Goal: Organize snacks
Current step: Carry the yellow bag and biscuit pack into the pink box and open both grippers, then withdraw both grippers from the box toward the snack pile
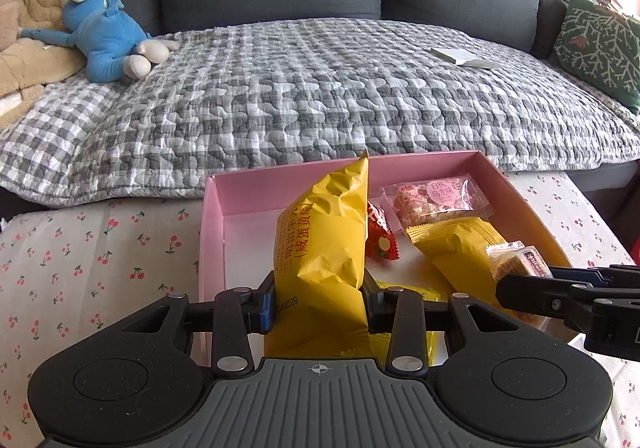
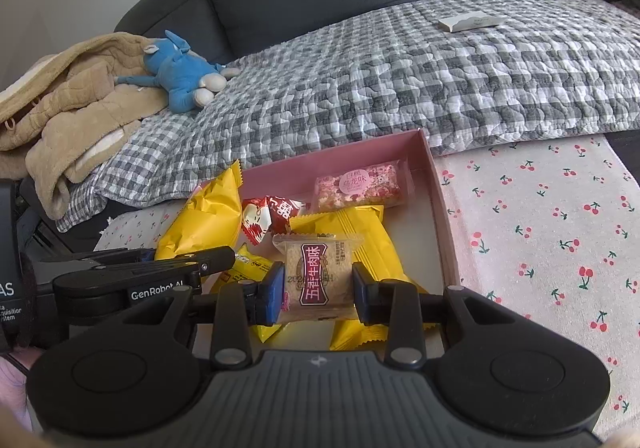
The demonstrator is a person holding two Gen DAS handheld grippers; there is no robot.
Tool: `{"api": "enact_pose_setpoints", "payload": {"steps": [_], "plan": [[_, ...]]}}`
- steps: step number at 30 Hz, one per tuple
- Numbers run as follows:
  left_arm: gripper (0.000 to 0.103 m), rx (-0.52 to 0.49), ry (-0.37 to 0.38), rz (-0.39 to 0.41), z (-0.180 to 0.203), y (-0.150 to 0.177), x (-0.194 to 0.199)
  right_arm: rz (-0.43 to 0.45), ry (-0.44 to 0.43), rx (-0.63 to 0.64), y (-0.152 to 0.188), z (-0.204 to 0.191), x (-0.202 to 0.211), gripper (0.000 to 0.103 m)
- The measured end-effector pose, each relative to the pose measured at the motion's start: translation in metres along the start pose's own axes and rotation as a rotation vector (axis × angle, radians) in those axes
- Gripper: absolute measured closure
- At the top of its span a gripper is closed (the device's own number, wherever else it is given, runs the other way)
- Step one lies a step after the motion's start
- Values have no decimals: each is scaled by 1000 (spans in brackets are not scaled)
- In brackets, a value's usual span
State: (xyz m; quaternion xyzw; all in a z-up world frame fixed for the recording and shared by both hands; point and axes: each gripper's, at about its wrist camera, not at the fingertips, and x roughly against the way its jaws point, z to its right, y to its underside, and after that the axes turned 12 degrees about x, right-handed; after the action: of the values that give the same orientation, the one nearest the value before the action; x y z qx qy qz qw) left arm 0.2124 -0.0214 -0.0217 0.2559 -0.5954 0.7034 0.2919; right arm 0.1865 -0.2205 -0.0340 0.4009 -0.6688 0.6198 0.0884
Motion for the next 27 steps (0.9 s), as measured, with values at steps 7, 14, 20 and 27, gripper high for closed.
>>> {"api": "enact_pose_setpoints", "payload": {"steps": [7,14,20,27], "plan": [[66,-9,-33,37,1,-6,-9,10,-23,0,-4,0,-5,71],[56,-14,-24,66,-3,-4,-7,40,-31,-1,-7,0,1,52],[29,-57,-9,106,-1,0,10,59,-27,-20,-9,2,11,36],[15,-77,9,106,-1,7,33,79,3,-56,-6,4,31,17]]}}
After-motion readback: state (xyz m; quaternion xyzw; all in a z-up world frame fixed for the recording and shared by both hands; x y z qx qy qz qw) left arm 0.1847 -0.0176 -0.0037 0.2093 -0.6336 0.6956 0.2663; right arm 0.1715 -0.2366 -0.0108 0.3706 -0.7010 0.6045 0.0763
